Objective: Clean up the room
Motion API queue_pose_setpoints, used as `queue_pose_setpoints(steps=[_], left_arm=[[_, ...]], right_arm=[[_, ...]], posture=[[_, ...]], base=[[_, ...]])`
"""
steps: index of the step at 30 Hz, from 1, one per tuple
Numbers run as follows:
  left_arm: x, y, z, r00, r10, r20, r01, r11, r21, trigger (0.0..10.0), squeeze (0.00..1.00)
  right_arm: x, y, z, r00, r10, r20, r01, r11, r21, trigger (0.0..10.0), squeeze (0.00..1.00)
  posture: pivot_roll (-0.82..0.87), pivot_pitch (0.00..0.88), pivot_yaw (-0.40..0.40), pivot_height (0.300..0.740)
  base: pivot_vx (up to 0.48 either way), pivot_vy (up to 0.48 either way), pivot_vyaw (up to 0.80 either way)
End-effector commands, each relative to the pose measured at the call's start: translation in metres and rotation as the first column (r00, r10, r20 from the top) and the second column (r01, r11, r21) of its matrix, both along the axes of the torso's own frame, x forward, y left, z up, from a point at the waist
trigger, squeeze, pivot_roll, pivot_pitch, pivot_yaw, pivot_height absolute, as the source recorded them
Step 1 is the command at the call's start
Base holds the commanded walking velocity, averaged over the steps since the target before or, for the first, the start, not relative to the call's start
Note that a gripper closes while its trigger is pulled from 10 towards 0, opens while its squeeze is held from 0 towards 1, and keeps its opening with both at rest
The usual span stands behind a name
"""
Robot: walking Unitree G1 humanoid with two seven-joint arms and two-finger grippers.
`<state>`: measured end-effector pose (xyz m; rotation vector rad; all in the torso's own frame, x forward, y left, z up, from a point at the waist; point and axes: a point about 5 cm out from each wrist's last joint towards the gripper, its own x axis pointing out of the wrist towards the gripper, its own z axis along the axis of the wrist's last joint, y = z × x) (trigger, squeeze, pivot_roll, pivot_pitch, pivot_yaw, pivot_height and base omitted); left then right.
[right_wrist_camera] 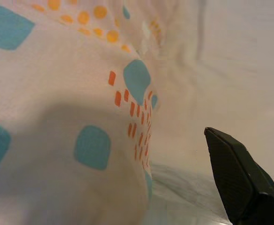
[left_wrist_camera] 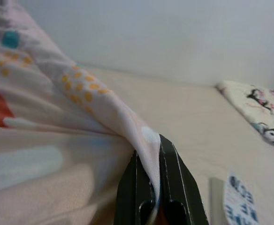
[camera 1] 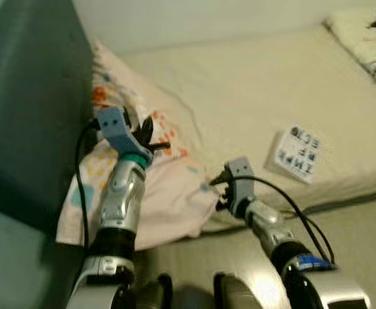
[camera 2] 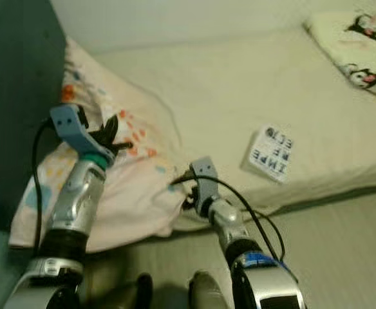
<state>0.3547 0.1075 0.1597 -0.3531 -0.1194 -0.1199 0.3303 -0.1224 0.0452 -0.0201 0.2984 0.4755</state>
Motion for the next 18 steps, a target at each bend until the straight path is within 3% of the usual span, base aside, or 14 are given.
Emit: queue_pose_setpoints(steps=[1,7,15,18], left_arm=[[0.0,-0.007,0.006,0.999,-0.028,0.039,0.027,0.999,0.028,10.0,0.0],[0.0,-0.003,0.005,0.999,-0.017,0.037,0.016,0.999,0.033,10.0,0.0],[0.003,0.004,0.008,0.999,0.022,0.046,-0.025,0.998,0.062,10.0,0.0],[0.004,0.004,0.009,0.999,0.028,0.047,-0.031,0.997,0.065,10.0,0.0]], right_arm=[[0.001,0.013,0.004,0.999,0.03,0.029,-0.031,0.999,0.035,10.0,0.0],[0.0,0.015,0.004,0.999,0.036,0.028,-0.037,0.999,0.04,10.0,0.0],[-0.002,0.017,0.004,0.997,0.059,0.046,-0.061,0.997,0.049,10.0,0.0],[-0.004,0.019,0.004,0.993,0.102,0.065,-0.104,0.994,0.028,10.0,0.0]], posture=[[-0.13,0.093,0.099,0.74],[-0.13,0.094,0.103,0.74],[-0.14,0.094,0.11,0.74],[-0.14,0.095,0.11,0.74]], base=[[0.0,0.0,0.0],[0.0,0.0,0.0],[0.337,0.0,0.0],[0.358,0.0,0.8]])
